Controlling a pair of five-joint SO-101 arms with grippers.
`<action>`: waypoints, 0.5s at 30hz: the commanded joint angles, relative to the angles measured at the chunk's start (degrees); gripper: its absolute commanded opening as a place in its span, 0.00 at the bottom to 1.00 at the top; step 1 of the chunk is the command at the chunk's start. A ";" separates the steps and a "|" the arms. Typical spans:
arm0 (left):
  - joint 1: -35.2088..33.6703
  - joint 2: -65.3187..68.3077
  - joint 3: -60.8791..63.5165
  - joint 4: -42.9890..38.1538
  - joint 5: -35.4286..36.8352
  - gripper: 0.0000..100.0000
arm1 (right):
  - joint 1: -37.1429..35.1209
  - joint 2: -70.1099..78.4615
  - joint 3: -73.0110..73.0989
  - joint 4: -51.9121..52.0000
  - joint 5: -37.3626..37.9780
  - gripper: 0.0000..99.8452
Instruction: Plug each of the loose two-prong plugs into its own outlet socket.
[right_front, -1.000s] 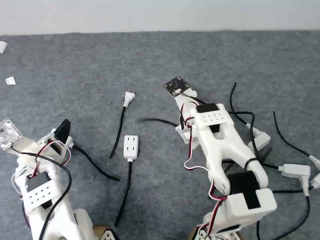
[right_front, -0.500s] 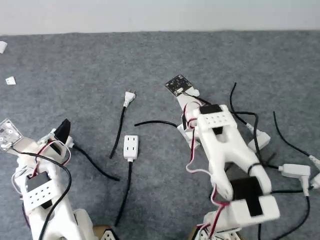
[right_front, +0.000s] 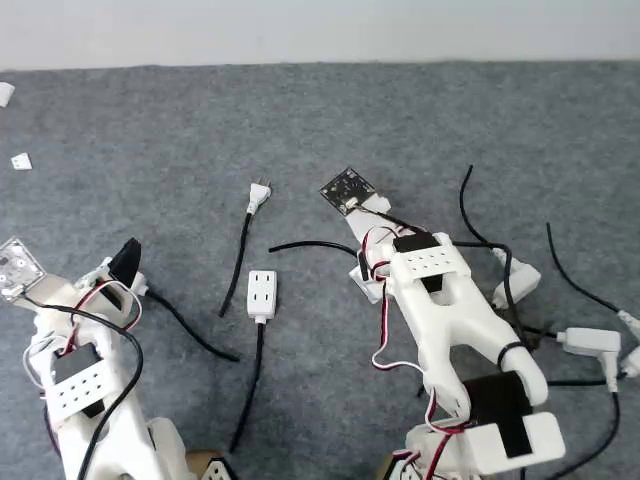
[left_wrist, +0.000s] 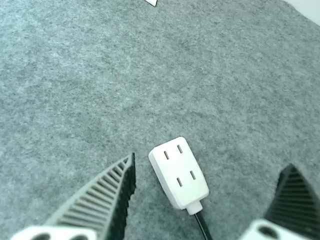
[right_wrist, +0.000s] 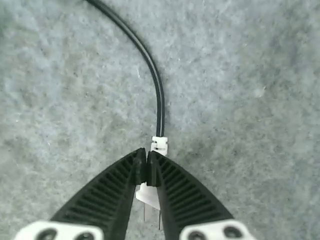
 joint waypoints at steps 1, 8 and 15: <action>0.26 -1.05 -0.57 -1.32 0.26 0.41 | 1.19 0.66 -2.81 -0.57 0.62 0.01; 0.26 -1.05 -0.48 -1.32 0.26 0.41 | 2.33 4.62 -4.22 -0.48 4.48 0.01; 0.26 -1.05 -0.48 -1.32 0.26 0.41 | 3.21 4.35 -5.98 -0.66 4.66 0.01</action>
